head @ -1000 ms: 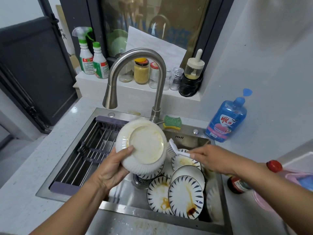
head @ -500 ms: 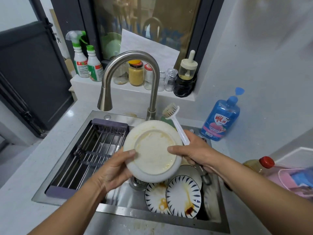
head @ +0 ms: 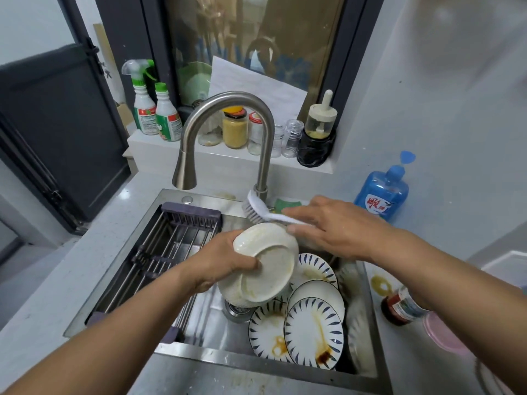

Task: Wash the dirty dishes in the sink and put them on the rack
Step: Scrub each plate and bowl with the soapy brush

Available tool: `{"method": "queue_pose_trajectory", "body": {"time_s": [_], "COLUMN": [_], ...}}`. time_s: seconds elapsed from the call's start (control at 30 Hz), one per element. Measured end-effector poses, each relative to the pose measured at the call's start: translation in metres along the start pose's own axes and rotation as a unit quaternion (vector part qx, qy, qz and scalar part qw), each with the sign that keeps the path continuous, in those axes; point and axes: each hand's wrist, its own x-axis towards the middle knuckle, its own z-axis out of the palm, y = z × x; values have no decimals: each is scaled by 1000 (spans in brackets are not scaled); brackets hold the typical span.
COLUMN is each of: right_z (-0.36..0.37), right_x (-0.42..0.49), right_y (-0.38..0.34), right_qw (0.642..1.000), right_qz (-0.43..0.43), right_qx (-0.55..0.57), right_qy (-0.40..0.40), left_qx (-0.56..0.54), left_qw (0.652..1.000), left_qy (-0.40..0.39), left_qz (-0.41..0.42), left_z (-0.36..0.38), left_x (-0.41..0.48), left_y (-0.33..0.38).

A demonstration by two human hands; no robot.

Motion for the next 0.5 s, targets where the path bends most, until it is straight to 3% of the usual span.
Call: {"method": "queue_pose_trajectory", "body": {"time_s": [0.17, 0.3, 0.5], "right_z": [-1, 1, 26], "right_x": [-18, -14, -19], "right_y": [-13, 8, 52], "right_qw": [990, 996, 996], "right_qz": [-59, 1, 82], "right_qx": [-125, -89, 14], "right_qy": [10, 4, -23], "left_qx": [6, -31, -285], "left_qw": [999, 996, 947], "left_qy": [39, 79, 147], "left_qz": [6, 8, -13], "left_z": [0, 0, 0], "left_x": [-1, -8, -12], "left_y": [-15, -24, -27]}}
